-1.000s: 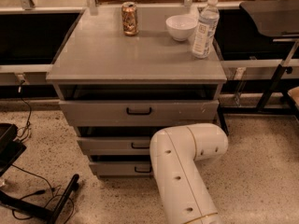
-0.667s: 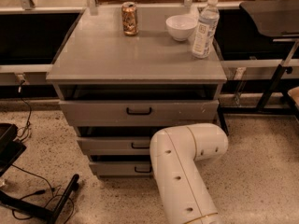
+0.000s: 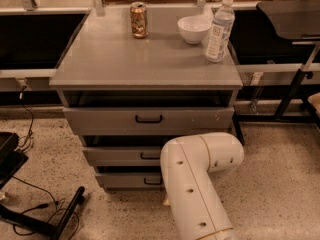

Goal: Close bottom drawer

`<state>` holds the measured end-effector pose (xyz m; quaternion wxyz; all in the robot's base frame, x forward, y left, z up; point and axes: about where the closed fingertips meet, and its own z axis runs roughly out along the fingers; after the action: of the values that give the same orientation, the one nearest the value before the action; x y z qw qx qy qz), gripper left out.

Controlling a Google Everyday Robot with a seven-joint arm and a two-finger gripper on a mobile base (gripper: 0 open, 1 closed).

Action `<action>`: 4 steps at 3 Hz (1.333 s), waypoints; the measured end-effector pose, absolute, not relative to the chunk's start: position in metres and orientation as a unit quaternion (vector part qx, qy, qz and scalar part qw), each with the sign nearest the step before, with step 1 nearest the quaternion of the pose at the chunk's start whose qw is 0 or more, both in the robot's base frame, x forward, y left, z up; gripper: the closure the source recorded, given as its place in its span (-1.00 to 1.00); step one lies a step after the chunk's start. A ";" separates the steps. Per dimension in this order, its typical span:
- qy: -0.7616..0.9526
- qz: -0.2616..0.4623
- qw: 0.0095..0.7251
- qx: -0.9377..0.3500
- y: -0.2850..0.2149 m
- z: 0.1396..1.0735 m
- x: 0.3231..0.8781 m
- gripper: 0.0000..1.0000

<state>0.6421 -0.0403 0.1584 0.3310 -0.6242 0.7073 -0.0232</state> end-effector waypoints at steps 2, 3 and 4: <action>0.707 -0.023 0.331 -0.624 -0.042 0.158 0.632 -0.18; 0.705 -0.018 0.318 -0.634 -0.051 0.182 0.612 0.29; 0.696 -0.032 0.306 -0.649 -0.070 0.248 0.597 0.75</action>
Offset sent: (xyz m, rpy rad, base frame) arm -0.0607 -0.0296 0.0710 -0.0419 0.0835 0.0336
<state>0.5971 -0.0696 0.2485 0.3057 -0.6488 0.6961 -0.0319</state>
